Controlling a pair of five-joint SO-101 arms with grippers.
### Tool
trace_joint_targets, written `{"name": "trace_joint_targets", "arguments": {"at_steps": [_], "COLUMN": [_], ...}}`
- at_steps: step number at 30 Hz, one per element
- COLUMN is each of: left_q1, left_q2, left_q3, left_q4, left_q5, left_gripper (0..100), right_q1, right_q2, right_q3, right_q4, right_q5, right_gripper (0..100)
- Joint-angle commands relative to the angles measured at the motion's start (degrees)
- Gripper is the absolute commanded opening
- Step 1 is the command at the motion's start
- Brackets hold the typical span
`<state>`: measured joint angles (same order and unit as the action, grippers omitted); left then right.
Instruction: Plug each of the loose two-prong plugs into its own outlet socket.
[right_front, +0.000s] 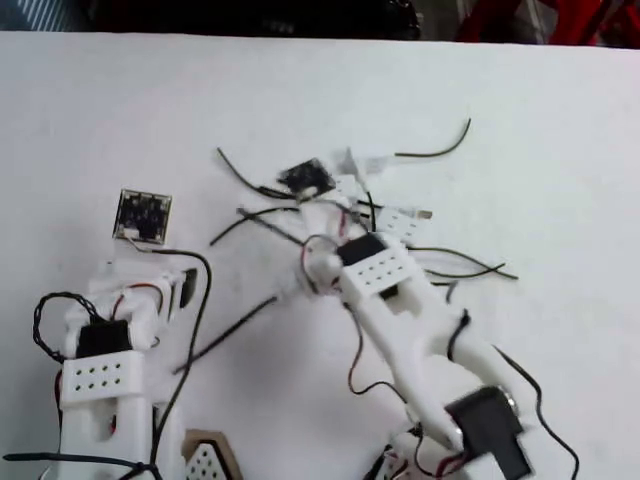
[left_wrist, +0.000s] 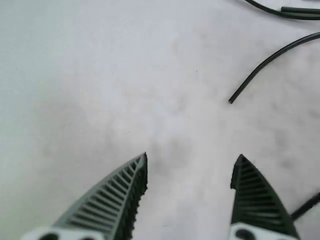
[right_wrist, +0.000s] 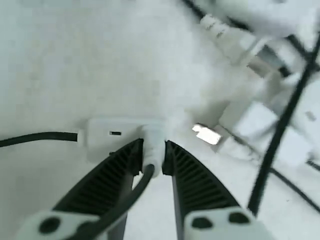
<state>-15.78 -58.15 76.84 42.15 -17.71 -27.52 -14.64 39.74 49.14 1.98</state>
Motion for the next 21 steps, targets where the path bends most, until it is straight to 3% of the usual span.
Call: {"name": "trace_joint_targets", "arguments": {"at_steps": [1,7,15,18,21], "left_q1": [-2.7,-3.9,-3.9,-3.7,-3.6], "left_q2": [-1.5,-1.6,-1.6,-1.6,-1.6], "left_q3": [-0.3,-0.5,-0.5,-0.5,-0.5], "left_q4": [-1.6,-1.6,-1.6,-1.6,-1.6], "left_q5": [0.5,0.6,0.6,0.6,0.6], "left_gripper": [27,27,28,28,28], "right_q1": [5.8,10.6,10.7,10.1,8.7], "right_q2": [-8.8,-10.7,4.1,11.8,19.5], "right_q3": [-5.9,-10.4,-12.5,-15.9,-19.8], "right_q4": [0.0,-12.1,-36.5,-38.2,-37.8], "right_q5": [-0.4,-0.5,-0.5,-0.5,-0.5], "right_gripper": [1.7,1.7,1.7,2.0,9.1]}}
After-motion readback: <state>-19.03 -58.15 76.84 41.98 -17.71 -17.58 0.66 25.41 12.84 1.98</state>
